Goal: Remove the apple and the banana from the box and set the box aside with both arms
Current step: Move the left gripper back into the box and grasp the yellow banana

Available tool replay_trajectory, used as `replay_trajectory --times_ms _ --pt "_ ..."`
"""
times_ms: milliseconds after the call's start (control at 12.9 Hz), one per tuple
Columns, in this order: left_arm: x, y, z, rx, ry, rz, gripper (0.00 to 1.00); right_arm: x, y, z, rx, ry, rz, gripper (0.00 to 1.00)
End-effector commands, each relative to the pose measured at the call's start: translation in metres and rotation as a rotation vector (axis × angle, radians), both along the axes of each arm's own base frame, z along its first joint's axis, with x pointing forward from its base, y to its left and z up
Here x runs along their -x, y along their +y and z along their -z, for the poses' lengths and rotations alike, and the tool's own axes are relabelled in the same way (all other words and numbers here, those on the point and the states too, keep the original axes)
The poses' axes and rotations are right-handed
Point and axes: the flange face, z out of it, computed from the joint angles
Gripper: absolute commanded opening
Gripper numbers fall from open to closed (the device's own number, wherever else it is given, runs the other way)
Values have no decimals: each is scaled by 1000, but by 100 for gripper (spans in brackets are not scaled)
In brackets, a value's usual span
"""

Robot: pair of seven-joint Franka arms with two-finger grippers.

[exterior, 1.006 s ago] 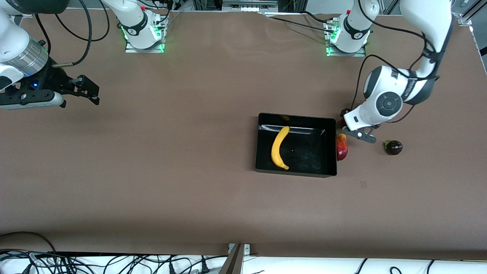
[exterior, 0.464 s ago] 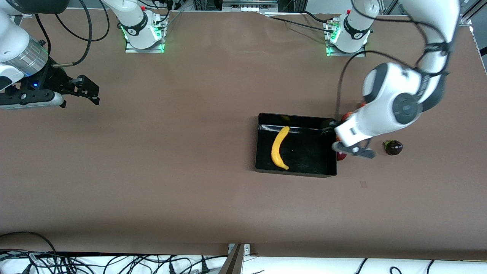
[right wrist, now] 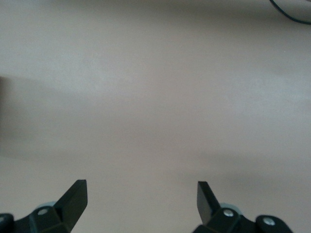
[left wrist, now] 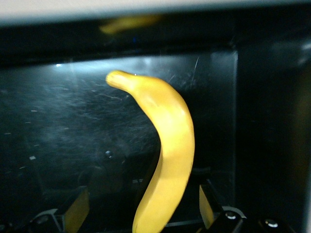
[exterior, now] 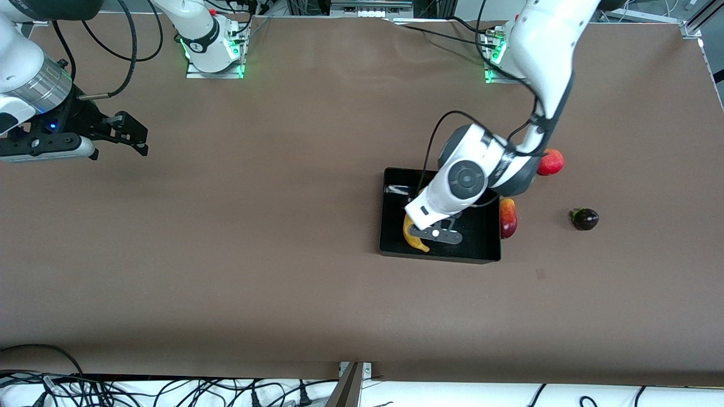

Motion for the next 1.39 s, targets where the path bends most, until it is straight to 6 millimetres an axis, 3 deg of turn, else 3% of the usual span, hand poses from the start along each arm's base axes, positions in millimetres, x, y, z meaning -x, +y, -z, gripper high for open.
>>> replay_trajectory --times_ms 0,232,387,464,774,1083,1315 --pt "2 -10 21 -29 -17 -31 100 1 1 -5 3 -1 2 100" --pt "11 -15 36 -31 -14 -20 98 1 0 -5 1 1 3 100" --pt "14 -14 42 -38 0 -24 10 1 -1 -5 2 1 2 100" --pt "13 -13 40 -38 1 -30 0 0 -2 -4 2 2 0 100" --pt "0 0 16 -38 -4 -50 0 0 -2 -4 2 2 -1 100" --pt "-25 44 -56 -65 34 -88 0 0 -3 -5 2 1 -3 100" --pt "-47 97 -104 -103 104 -129 0 0 -2 -4 3 2 3 100"
